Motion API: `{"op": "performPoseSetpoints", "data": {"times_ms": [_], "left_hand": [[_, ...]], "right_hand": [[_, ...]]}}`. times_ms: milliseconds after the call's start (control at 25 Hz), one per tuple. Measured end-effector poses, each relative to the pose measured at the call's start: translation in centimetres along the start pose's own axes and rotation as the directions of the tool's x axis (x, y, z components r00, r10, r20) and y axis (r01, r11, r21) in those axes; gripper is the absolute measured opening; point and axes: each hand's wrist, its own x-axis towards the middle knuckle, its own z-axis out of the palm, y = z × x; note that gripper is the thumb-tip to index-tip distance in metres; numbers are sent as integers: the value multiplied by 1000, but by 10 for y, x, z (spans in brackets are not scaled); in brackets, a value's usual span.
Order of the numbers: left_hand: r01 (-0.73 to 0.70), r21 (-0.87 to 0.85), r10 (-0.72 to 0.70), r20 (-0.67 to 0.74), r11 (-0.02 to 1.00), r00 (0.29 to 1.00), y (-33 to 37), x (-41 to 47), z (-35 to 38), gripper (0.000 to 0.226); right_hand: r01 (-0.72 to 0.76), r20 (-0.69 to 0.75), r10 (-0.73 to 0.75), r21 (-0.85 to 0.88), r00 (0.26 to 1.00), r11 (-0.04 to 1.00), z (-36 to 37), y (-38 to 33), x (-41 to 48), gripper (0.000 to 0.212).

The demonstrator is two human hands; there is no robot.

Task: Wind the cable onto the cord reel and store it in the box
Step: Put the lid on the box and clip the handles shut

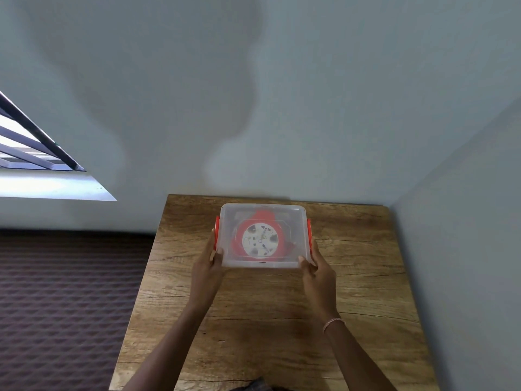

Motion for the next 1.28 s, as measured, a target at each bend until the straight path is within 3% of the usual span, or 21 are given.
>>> {"op": "performPoseSetpoints", "data": {"times_ms": [440, 880, 960, 1040, 1160, 1280], "left_hand": [[76, -127, -67, 76, 989, 995, 28, 59, 7, 50], [106, -70, -97, 117, 992, 988, 27, 87, 1, 46], [26, 37, -30, 114, 999, 993, 27, 85, 1, 51], [-87, 259, 68, 82, 962, 994, 26, 82, 3, 61], [-220, 507, 270, -25, 833, 963, 29, 74, 8, 71], [-342, 647, 431, 23, 681, 902, 38, 60, 10, 73]], "right_hand": [[-90, 3, 92, 194, 996, 977, 11, -26, 67, 60], [-78, -22, 82, 168, 996, 983, 19, -29, 80, 61], [-18, -19, 20, 82, 1000, 996, 17, -35, 78, 59], [92, 10, -91, -130, 996, 987, 14, -41, 77, 59], [220, 34, -226, -400, 974, 889, 11, -43, 75, 73], [354, 77, -377, -553, 923, 754, 4, -49, 64, 79]]}}
